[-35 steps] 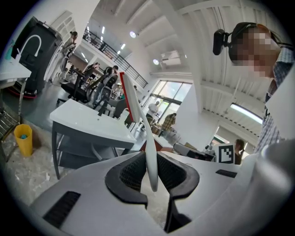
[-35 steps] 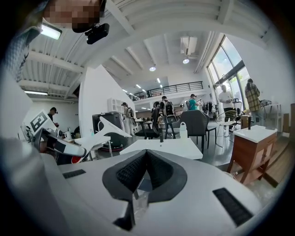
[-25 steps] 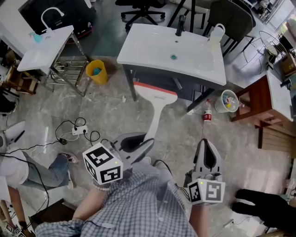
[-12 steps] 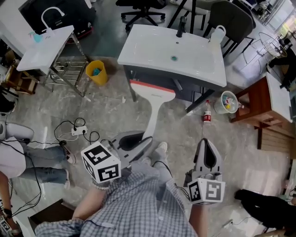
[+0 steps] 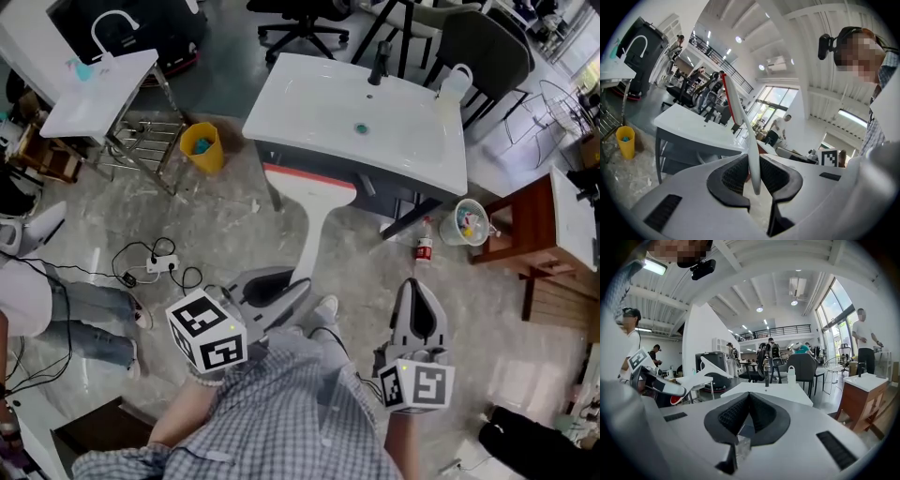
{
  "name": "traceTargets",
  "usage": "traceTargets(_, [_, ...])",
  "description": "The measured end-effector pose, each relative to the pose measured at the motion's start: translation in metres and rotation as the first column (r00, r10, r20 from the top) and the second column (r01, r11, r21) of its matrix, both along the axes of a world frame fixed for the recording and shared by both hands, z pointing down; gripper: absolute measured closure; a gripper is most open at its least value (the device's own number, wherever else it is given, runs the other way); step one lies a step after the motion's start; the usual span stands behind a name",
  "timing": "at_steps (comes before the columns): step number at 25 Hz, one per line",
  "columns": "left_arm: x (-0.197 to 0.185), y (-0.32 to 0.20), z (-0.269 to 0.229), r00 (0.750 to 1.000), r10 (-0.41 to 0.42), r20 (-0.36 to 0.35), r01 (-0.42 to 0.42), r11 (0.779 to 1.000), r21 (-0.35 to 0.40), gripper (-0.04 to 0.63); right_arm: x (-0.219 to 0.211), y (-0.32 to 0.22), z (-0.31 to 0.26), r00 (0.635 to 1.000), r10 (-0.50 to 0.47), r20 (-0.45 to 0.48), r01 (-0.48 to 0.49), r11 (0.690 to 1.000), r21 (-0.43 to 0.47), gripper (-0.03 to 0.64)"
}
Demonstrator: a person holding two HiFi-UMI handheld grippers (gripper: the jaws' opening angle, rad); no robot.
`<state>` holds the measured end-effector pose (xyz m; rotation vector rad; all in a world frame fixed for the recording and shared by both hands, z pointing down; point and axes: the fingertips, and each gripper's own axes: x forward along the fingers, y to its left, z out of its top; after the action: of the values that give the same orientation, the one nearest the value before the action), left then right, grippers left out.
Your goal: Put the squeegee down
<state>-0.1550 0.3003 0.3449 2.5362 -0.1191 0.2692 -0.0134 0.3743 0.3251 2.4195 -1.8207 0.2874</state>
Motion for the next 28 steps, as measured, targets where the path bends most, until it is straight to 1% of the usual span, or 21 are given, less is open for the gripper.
traceTargets(8, [0.033,-0.030,-0.005,0.999,-0.045,0.001,0.045,0.999,0.011,0.525,0.037,-0.039,-0.002,0.999,-0.048,0.003,0.048,0.999,0.007,0.611])
traceTargets(13, [0.052,-0.038,-0.007,0.996,-0.093,0.001,0.093,0.996,0.011,0.525,0.060,-0.054,-0.004,0.996,-0.088,0.002,0.088,0.996,0.010,0.611])
traceTargets(18, [0.070,-0.049,-0.010,0.993,-0.119,0.004,0.119,0.993,0.011,0.525,0.080,-0.072,-0.009,0.992,-0.123,0.002,0.123,0.992,0.019,0.611])
traceTargets(28, [0.113,-0.060,-0.011,0.990,-0.142,-0.001,0.142,0.990,0.007,0.525,0.128,-0.083,-0.004,0.991,-0.133,0.008,0.133,0.991,0.022,0.611])
